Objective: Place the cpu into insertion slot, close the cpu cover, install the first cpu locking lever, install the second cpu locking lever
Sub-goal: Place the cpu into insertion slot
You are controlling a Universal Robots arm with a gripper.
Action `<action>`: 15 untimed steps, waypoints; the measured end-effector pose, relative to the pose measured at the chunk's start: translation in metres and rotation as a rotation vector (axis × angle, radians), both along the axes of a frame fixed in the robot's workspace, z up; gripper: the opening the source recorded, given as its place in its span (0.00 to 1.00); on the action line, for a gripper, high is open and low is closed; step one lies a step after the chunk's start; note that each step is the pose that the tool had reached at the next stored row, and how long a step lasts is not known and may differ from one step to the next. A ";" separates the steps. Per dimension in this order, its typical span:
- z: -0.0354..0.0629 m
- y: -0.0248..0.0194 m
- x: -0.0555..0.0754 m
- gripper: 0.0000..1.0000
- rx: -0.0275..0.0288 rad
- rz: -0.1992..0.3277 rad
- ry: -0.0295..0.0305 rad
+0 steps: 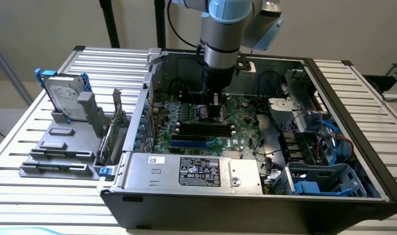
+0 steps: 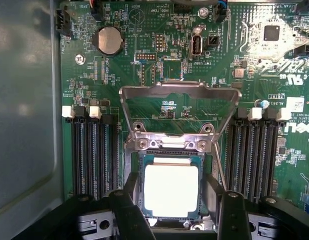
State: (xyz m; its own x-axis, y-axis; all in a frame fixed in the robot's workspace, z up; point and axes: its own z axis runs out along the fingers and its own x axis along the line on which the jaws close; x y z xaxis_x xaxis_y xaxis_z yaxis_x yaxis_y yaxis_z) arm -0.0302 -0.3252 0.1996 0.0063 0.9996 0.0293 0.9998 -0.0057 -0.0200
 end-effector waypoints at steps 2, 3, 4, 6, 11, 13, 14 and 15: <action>0.0043 0.0000 0.000 0.62 -0.0002 0.000 0.0039; 0.0067 -0.0001 0.000 0.62 -0.0001 0.000 0.0055; 0.0090 -0.0001 0.000 0.62 -0.0001 0.000 0.0070; 0.0136 -0.0001 0.000 0.62 0.0005 0.000 0.0097; 0.0210 -0.0015 -0.007 0.41 0.0052 0.000 0.0119; 0.0225 -0.0024 -0.014 0.36 0.0089 0.000 0.0121; 0.0230 -0.0030 -0.018 0.30 0.0105 0.000 0.0120; 0.0234 -0.0035 -0.023 0.24 0.0120 0.000 0.0120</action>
State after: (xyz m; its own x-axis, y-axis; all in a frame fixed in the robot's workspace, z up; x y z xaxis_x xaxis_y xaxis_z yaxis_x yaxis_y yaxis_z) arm -0.0532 -0.3288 0.2230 0.0067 0.9991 0.0412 0.9995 -0.0054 -0.0321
